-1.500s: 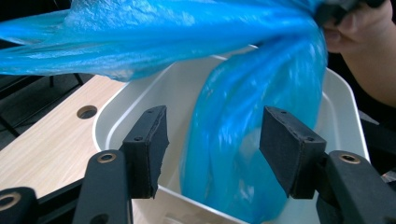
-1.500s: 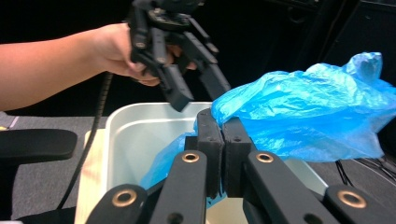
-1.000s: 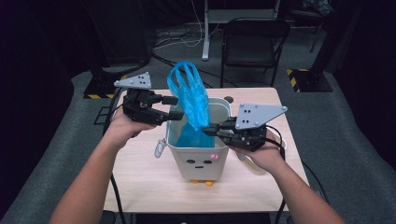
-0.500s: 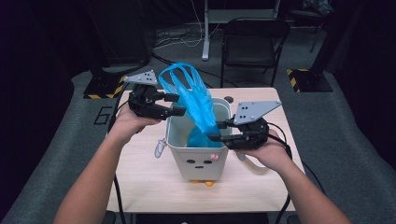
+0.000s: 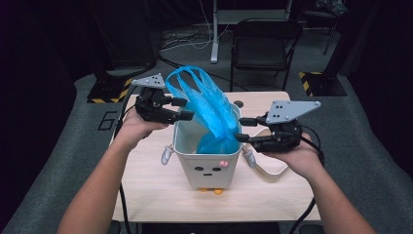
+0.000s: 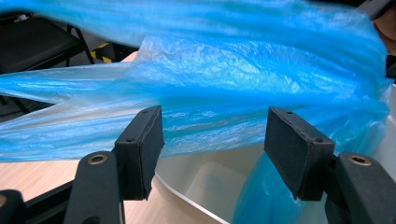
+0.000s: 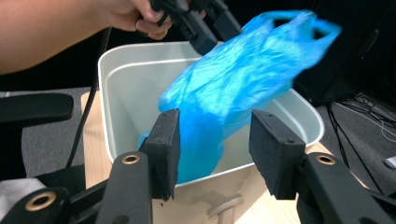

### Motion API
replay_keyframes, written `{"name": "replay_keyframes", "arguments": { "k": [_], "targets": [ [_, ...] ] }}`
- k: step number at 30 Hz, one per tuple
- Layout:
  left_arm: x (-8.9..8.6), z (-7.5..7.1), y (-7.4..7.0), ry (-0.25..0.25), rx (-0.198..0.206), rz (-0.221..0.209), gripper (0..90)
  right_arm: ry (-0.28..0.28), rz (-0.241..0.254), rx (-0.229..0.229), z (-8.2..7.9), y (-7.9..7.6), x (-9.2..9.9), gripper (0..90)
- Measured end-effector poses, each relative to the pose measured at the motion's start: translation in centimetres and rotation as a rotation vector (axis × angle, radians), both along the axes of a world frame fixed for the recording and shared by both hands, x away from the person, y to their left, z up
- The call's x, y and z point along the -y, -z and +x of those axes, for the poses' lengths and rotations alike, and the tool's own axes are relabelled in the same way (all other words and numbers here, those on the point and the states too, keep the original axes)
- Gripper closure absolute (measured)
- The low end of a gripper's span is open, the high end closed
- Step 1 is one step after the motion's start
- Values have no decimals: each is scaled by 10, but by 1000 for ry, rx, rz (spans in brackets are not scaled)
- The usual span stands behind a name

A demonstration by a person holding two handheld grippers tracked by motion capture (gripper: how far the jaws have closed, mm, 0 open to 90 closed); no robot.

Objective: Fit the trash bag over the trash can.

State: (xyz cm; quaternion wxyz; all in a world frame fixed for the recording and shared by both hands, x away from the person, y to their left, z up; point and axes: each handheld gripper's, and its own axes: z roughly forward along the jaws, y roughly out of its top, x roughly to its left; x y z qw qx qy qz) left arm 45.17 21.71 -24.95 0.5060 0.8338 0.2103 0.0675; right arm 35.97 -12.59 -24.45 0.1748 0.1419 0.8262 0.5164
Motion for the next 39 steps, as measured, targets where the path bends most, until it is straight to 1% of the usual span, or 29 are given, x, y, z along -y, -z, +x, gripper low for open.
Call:
{"name": "replay_keyframes", "arguments": {
  "k": [5,9,11,13,15,18,22,26,28,30,33,35,39],
  "targets": [
    [-2,0,-1,-4,0,-1,367,9,19,15,2,-10,3,528],
    [-1,0,0,-5,1,0,368,-3,23,25,10,-22,-6,555],
    [-1,-1,-1,-5,4,2,367,-15,18,24,15,-24,-12,601],
    [-3,0,-1,-7,6,1,367,-18,5,20,21,-20,-18,686],
    [-6,-1,-3,-15,10,5,367,-34,-1,-2,25,-12,-22,758],
    [-12,-2,-6,-30,16,-1,367,-52,-12,-8,25,-5,-25,796],
    [-23,-2,-9,-58,20,-4,363,-67,-37,-13,22,2,-30,806],
    [-34,0,-9,-93,21,-16,360,-62,-54,-5,21,5,-31,806],
    [-38,3,-7,-116,12,-10,357,-61,-55,-6,21,7,-31,804],
    [-41,6,-5,-127,3,-18,357,-58,-56,-6,21,8,-30,801],
    [-43,12,0,-136,-14,-22,355,-58,-59,-10,21,10,-29,798],
    [-43,14,3,-136,-22,-23,355,-57,-60,-13,22,11,-29,798],
    [-42,19,7,-129,-35,-38,352,-59,-62,-15,22,12,-29,794]
  ]
}}
